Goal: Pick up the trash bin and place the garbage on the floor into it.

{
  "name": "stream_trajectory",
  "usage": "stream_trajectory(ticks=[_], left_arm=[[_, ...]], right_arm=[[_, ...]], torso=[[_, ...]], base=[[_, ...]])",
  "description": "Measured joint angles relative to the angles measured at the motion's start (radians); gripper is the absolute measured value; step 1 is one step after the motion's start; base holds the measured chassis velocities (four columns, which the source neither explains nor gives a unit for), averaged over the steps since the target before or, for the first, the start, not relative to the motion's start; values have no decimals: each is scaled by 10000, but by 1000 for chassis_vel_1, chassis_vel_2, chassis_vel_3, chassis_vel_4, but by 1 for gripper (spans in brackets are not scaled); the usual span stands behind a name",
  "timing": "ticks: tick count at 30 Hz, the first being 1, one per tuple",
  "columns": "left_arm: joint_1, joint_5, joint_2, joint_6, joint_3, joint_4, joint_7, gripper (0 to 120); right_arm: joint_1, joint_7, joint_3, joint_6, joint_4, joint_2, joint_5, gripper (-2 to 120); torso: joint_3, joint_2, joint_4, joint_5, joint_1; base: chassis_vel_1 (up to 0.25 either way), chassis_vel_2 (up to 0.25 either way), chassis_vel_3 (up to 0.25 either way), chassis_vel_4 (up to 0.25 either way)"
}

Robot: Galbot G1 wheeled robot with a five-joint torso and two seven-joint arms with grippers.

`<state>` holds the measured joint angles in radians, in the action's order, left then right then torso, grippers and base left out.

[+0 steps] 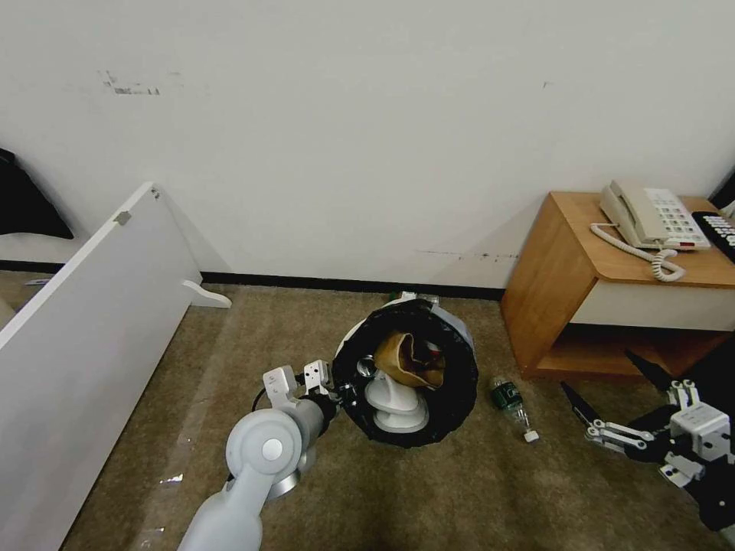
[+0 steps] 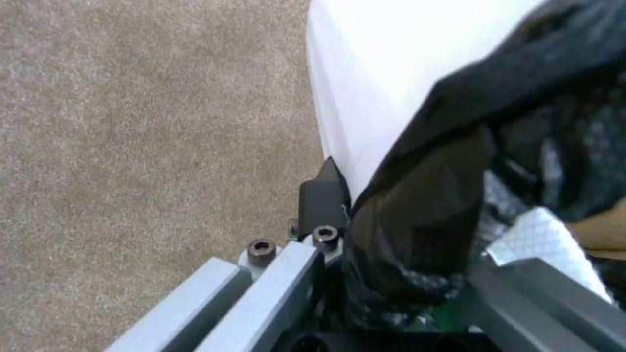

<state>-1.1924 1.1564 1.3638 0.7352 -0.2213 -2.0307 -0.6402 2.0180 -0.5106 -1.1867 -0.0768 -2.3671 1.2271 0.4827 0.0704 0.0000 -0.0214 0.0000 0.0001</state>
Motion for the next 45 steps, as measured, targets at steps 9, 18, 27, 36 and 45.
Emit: stream_trajectory(ticks=[9,18,27,36,45], left_arm=[[0,-5,-29,-11,-71,-11,-2,0],[2,-24,-68,-30,-84,-11,3,0],[-12,-26,-178,-58,-102,-41,9,0],[-37,-49,-236,-58,-131,-80,38,0],[0,-40,-244,-59,-171,-76,76,0]], right_arm=[[-88,-144,60,-48,85,50,40,100],[-63,-196,34,-239,93,56,93,100],[-54,-266,-14,-267,19,96,81,100],[-29,-616,-65,-194,-74,279,-4,100],[-64,-1002,-118,-79,-78,432,-52,100]], torso=[[0,0,0,0,0],[-1,0,-1,0,-1],[2,0,2,-2,0],[0,0,1,0,0],[-1,0,0,0,0]], base=[[0,0,0,0],[-106,94,96,-105],[-39,43,42,-23],[0,0,0,0],[0,0,0,0]])
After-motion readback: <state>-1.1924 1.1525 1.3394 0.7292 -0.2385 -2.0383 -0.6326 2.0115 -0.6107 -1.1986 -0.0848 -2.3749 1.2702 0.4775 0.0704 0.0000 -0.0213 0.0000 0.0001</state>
